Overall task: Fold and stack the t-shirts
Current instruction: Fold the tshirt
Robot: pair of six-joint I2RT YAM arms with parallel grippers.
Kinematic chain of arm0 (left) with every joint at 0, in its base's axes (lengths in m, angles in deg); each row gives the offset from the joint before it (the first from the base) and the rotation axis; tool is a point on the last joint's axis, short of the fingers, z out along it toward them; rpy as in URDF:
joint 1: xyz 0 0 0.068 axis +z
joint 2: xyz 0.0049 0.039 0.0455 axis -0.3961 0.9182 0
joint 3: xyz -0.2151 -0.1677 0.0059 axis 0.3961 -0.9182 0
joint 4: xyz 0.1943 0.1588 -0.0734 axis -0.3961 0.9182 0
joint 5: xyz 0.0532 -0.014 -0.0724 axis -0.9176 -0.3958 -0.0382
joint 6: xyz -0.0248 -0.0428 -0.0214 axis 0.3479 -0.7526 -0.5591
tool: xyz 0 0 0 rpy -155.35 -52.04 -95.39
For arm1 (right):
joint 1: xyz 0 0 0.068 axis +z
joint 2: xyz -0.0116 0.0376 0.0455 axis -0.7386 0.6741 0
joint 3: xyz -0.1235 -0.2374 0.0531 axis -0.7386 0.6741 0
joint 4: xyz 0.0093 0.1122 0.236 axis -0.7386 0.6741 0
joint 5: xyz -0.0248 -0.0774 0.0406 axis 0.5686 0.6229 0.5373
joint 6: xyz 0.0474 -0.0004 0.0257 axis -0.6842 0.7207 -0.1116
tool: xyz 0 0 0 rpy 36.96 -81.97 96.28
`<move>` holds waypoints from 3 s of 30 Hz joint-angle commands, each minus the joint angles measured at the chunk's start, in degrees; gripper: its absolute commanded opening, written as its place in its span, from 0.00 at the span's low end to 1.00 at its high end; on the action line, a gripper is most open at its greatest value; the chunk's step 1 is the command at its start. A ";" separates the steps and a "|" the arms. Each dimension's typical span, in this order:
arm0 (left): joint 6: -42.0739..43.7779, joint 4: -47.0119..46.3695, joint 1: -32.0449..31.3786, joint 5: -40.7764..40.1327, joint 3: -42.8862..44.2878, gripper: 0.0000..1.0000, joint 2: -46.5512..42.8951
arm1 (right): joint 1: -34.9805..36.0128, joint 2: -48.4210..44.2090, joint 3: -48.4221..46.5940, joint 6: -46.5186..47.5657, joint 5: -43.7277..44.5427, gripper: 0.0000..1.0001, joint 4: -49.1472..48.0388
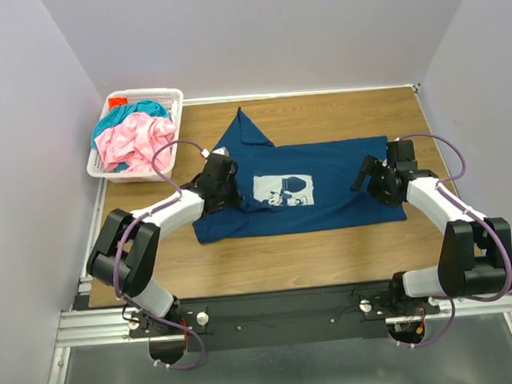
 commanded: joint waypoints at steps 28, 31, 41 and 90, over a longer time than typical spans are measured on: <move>15.48 10.59 -1.29 -4.13 26.98 0.00 17.16 | -0.08 3.28 -1.02 1.16 6.95 1.00 0.94; 16.44 11.38 -1.29 -3.95 29.09 0.00 18.74 | -0.08 2.93 -1.10 1.34 6.96 1.00 0.94; 20.14 12.26 -1.81 -2.72 32.88 0.00 22.35 | 0.01 3.37 -1.10 1.34 8.27 1.00 0.94; 9.24 -8.21 0.47 0.27 5.46 0.98 7.76 | 5.46 15.13 -6.11 -1.03 -9.84 1.00 -11.36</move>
